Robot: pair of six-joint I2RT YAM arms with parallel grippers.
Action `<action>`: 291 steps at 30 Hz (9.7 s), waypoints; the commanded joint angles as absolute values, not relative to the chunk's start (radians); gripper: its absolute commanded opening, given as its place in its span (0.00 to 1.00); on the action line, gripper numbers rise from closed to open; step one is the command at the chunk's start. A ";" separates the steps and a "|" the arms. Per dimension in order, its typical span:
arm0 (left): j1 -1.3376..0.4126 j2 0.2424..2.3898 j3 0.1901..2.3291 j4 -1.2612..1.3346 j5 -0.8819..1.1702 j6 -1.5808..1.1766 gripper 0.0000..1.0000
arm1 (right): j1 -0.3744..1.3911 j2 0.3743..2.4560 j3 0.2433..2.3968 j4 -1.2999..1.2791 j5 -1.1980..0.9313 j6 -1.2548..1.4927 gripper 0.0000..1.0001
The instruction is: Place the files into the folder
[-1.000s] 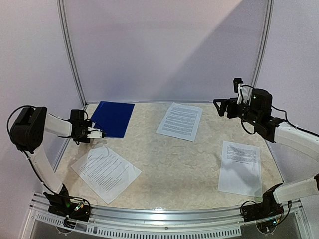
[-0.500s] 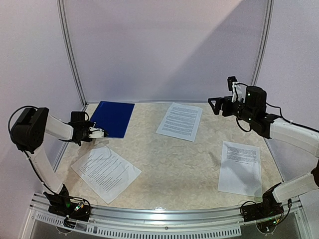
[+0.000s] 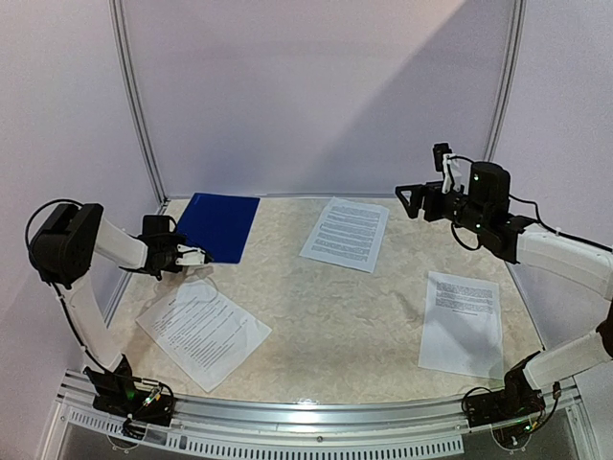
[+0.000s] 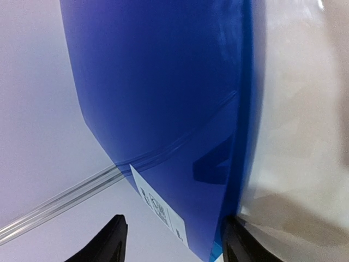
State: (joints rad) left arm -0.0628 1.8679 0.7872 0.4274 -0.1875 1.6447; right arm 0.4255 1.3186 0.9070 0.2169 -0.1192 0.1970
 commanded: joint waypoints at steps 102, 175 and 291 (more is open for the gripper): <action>-0.035 1.214 1.114 -0.763 0.326 0.208 0.85 | 0.796 1.745 1.505 -0.403 -0.422 0.571 0.00; -0.130 1.664 1.130 -0.804 0.895 0.006 0.36 | 0.818 1.919 1.288 -0.157 -0.411 0.703 0.39; -0.165 1.687 1.135 -0.853 0.985 0.040 0.15 | 1.017 2.023 1.146 -0.048 -0.036 -1.019 0.06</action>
